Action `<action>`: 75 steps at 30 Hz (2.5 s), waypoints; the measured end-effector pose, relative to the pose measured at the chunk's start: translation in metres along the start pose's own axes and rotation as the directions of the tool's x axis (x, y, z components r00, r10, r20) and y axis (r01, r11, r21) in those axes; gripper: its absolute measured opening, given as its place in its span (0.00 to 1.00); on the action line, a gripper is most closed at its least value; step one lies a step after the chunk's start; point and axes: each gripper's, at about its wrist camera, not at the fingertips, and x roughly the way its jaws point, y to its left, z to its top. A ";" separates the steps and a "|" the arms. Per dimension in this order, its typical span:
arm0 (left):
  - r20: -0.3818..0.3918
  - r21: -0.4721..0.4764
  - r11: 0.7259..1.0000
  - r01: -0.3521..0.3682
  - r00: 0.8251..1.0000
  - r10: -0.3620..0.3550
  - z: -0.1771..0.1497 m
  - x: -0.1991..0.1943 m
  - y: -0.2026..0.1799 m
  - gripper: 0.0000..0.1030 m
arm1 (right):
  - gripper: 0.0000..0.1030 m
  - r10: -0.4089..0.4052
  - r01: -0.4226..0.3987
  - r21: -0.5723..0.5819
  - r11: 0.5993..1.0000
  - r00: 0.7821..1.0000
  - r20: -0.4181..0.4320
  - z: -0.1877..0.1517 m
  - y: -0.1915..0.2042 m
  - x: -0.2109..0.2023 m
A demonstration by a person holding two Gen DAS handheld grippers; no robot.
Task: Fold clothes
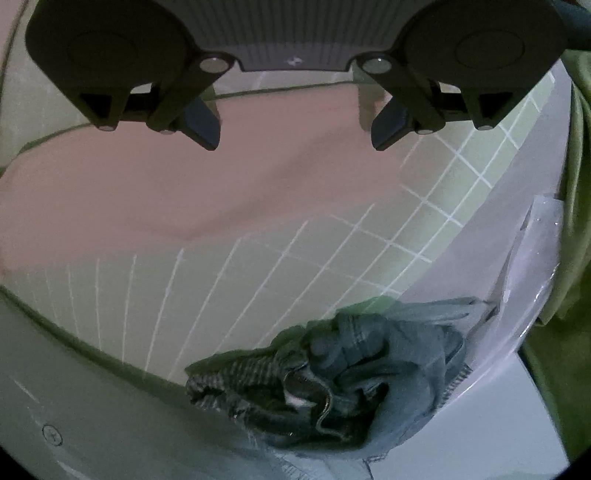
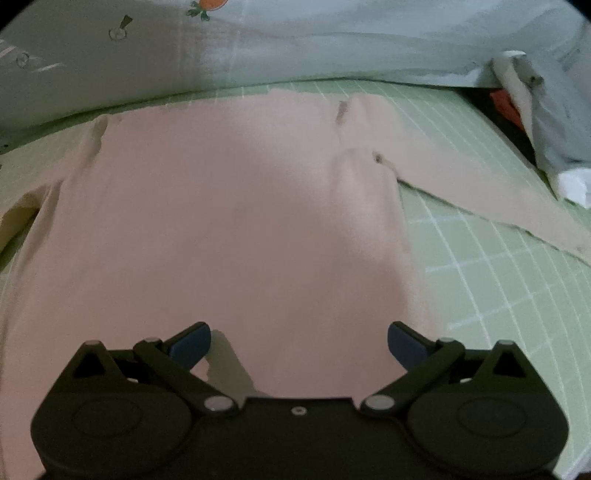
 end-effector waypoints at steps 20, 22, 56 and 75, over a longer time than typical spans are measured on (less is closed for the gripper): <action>0.065 0.069 0.980 0.187 0.979 -0.191 0.001 -0.015 -0.017 0.07 | 1.00 -0.055 0.051 0.106 0.993 0.998 0.029 -0.025 -0.011 -0.032; 0.100 0.093 0.973 0.210 0.971 -0.219 0.001 -0.030 -0.034 0.06 | 1.00 -0.051 0.046 0.107 0.993 0.998 0.046 -0.024 -0.024 -0.035; 0.050 0.264 0.932 0.249 0.961 -0.272 -0.103 -0.111 -0.174 0.84 | 1.00 0.106 -0.107 -0.004 0.994 0.982 0.159 -0.006 -0.086 -0.040; -0.024 0.313 0.904 0.291 0.954 -0.299 -0.024 -0.025 -0.071 0.85 | 0.53 0.146 -0.125 -0.198 0.972 0.984 0.097 0.008 0.129 -0.029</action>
